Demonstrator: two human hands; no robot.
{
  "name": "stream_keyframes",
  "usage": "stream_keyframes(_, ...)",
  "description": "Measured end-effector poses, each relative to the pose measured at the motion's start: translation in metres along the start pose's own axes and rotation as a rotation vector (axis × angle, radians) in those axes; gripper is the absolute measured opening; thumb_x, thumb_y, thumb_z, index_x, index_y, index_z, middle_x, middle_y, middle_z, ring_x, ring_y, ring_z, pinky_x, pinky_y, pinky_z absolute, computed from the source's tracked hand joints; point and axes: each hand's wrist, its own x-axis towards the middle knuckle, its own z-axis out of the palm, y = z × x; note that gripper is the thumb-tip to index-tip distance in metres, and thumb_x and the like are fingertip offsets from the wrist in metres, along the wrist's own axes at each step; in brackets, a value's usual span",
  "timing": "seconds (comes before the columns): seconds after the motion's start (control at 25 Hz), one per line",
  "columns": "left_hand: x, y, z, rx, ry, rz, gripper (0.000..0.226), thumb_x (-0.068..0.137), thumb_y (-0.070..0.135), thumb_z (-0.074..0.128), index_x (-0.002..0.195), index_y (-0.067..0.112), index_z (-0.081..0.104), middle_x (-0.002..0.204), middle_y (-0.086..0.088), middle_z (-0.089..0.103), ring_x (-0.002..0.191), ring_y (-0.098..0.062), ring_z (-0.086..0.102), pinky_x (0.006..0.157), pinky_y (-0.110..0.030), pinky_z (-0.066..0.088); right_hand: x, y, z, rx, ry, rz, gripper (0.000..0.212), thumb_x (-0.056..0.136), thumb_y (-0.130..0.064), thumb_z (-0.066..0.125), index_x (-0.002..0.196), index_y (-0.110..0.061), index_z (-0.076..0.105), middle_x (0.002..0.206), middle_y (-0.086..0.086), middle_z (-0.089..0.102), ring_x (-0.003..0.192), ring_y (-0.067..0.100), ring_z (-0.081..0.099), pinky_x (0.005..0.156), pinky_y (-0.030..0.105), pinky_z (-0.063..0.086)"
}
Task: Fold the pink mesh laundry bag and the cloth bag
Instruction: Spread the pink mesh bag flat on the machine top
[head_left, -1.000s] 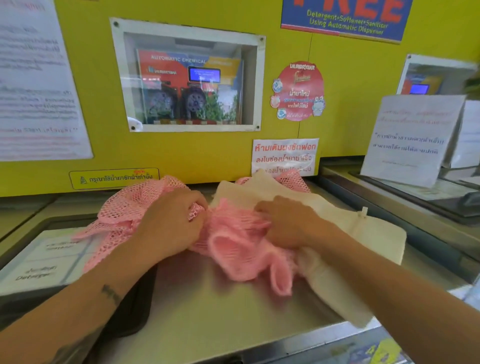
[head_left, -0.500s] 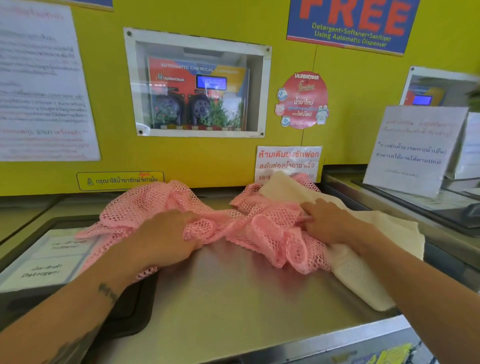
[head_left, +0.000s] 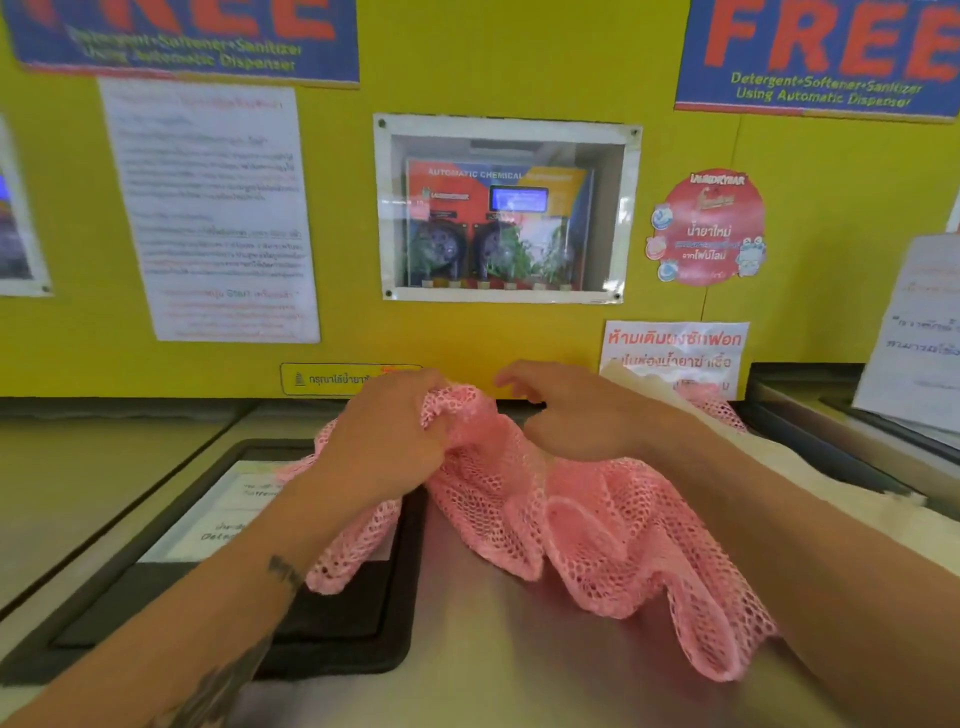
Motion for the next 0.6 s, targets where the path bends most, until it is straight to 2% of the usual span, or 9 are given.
stream_keyframes(0.12,-0.009,-0.014,-0.020,0.014,0.053,-0.018,0.043,0.092,0.031,0.060,0.132,0.015,0.059,0.138,-0.004,0.060,0.129,-0.025,0.051,0.108,-0.034,0.036,0.022,-0.017,0.027,0.006,-0.100,0.006,0.084,0.085,-0.031,0.066,0.153,-0.022,0.018,0.141,0.004,0.050,0.121,0.026,0.053,0.087,0.035,0.047)
stream_keyframes(0.24,-0.018,-0.034,-0.056,0.101,0.059,-0.022,0.032,0.092,0.021,0.058,0.124,0.018,0.064,0.130,-0.007,0.064,0.122,-0.029,0.055,0.102,-0.038,0.041,0.046,-0.018,0.050,-0.193,-0.136,-0.024,0.057,0.086,-0.016,0.062,0.140,-0.014,0.045,0.130,0.008,0.060,0.105,0.022,0.058,0.084,0.035,0.051)
stream_keyframes(0.32,-0.022,-0.054,-0.091,0.137,0.105,-0.054,0.028,0.081,0.010,0.055,0.101,0.023,0.069,0.112,-0.008,0.069,0.107,-0.031,0.060,0.091,-0.040,0.047,0.061,-0.016,0.051,-0.333,-0.079,-0.027,0.039,0.086,-0.012,0.055,0.124,-0.013,0.062,0.128,0.007,0.063,0.108,0.024,0.060,0.091,0.042,0.052)
stream_keyframes(0.4,-0.026,-0.075,-0.129,0.131,0.125,-0.172,0.027,0.076,0.006,0.054,0.088,0.027,0.067,0.103,-0.004,0.067,0.099,-0.028,0.060,0.081,-0.036,0.046,0.068,-0.017,0.043,-0.332,0.013,-0.045,0.036,0.086,-0.009,0.052,0.119,-0.014,0.066,0.128,0.005,0.063,0.108,0.023,0.059,0.092,0.039,0.050)
stream_keyframes(0.44,-0.029,-0.083,-0.144,0.161,0.034,-0.250,0.029,0.078,0.006,0.056,0.093,0.028,0.068,0.110,-0.001,0.064,0.104,-0.026,0.058,0.083,-0.034,0.044,0.068,-0.019,0.037,-0.306,0.044,-0.050,0.037,0.086,-0.007,0.052,0.119,-0.016,0.066,0.129,0.004,0.062,0.105,0.020,0.057,0.088,0.035,0.048)
stream_keyframes(0.52,-0.041,-0.090,-0.166,0.226,-0.376,-0.384,0.037,0.083,0.022,0.063,0.117,0.037,0.064,0.131,0.007,0.055,0.119,-0.019,0.051,0.096,-0.037,0.042,0.065,-0.022,0.026,-0.294,-0.015,-0.050,0.037,0.089,-0.009,0.053,0.122,-0.020,0.065,0.131,0.004,0.059,0.101,0.017,0.052,0.082,0.030,0.041)
stream_keyframes(0.56,-0.046,-0.089,-0.170,0.230,-0.531,-0.409,0.039,0.084,0.033,0.065,0.122,0.041,0.060,0.135,0.012,0.051,0.122,-0.015,0.048,0.102,-0.037,0.039,0.063,-0.024,0.022,-0.327,-0.086,-0.036,0.038,0.091,-0.012,0.054,0.127,-0.021,0.062,0.135,0.004,0.056,0.105,0.018,0.052,0.084,0.029,0.040)
stream_keyframes(0.6,-0.049,-0.086,-0.169,0.208,-0.571,-0.392,0.036,0.086,0.041,0.064,0.122,0.043,0.059,0.133,0.015,0.051,0.121,-0.012,0.048,0.104,-0.036,0.037,0.062,-0.027,0.021,-0.359,-0.136,-0.022,0.042,0.092,-0.016,0.055,0.134,-0.022,0.056,0.140,0.004,0.053,0.113,0.021,0.052,0.087,0.030,0.041)
